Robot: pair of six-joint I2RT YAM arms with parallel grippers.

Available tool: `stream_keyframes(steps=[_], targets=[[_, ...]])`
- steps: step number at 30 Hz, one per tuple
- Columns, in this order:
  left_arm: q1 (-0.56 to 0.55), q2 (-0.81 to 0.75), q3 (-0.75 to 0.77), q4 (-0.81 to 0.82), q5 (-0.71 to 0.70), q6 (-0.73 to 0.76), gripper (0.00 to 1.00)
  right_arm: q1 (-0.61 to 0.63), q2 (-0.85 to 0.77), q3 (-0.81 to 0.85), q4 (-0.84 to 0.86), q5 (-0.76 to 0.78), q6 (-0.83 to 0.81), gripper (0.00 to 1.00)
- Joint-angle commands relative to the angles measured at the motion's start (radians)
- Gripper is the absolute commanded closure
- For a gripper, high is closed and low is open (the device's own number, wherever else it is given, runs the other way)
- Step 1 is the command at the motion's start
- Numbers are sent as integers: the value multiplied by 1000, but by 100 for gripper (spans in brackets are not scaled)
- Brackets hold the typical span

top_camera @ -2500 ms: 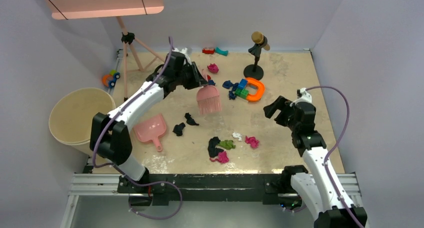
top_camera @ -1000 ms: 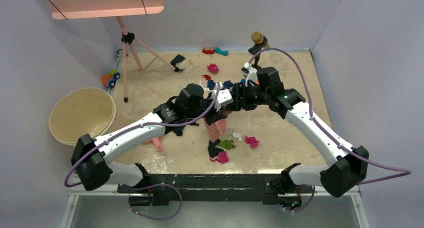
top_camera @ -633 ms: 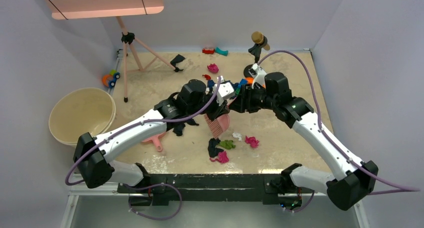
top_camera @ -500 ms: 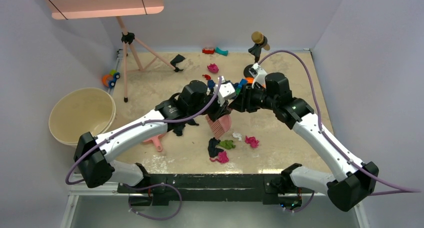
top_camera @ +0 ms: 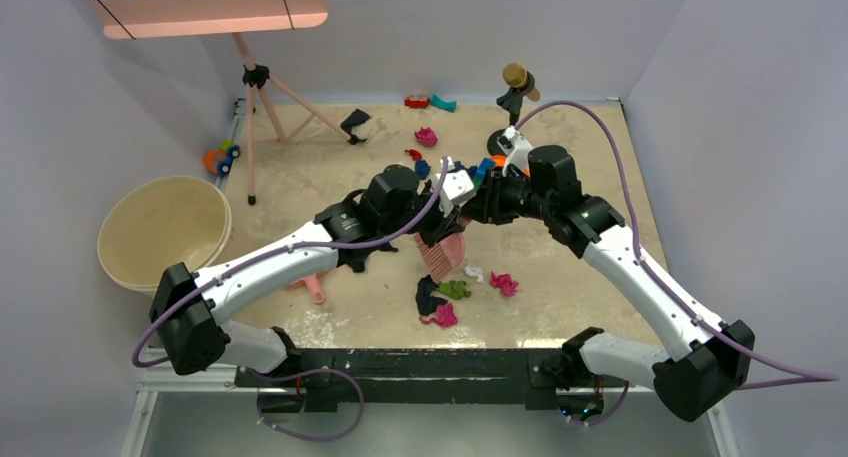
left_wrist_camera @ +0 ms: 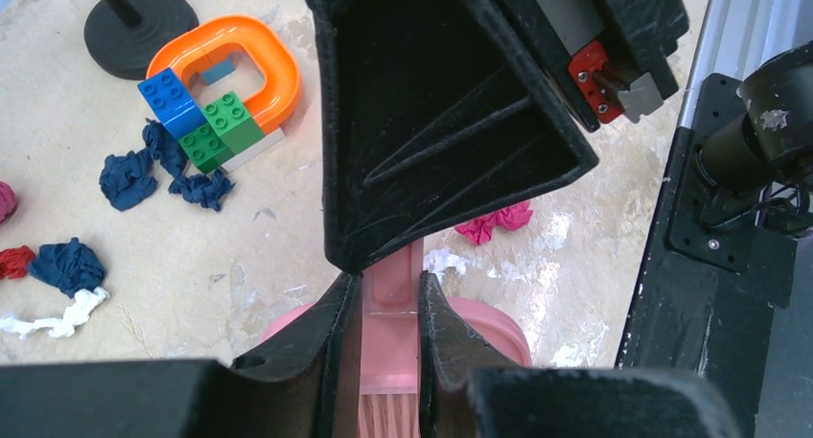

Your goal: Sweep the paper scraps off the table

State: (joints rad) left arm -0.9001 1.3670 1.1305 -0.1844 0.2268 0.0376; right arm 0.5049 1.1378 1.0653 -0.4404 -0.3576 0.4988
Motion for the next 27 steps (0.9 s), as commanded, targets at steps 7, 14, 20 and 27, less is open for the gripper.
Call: stream_keyframes(steps=[7,14,20,27], targets=[[-17,15,22,40,-55,40,100,4,-4,19,-19,20,-17,100],[-16,5,27,54,-103,4,78,4,-45,-3,-50,68,-16,100],[-14,-111,-4,20,-191,-138,6,3,-139,-32,-130,386,46,100],[76,-136,128,-578,-605,-521,2,3,-223,-70,-131,585,10,100]])
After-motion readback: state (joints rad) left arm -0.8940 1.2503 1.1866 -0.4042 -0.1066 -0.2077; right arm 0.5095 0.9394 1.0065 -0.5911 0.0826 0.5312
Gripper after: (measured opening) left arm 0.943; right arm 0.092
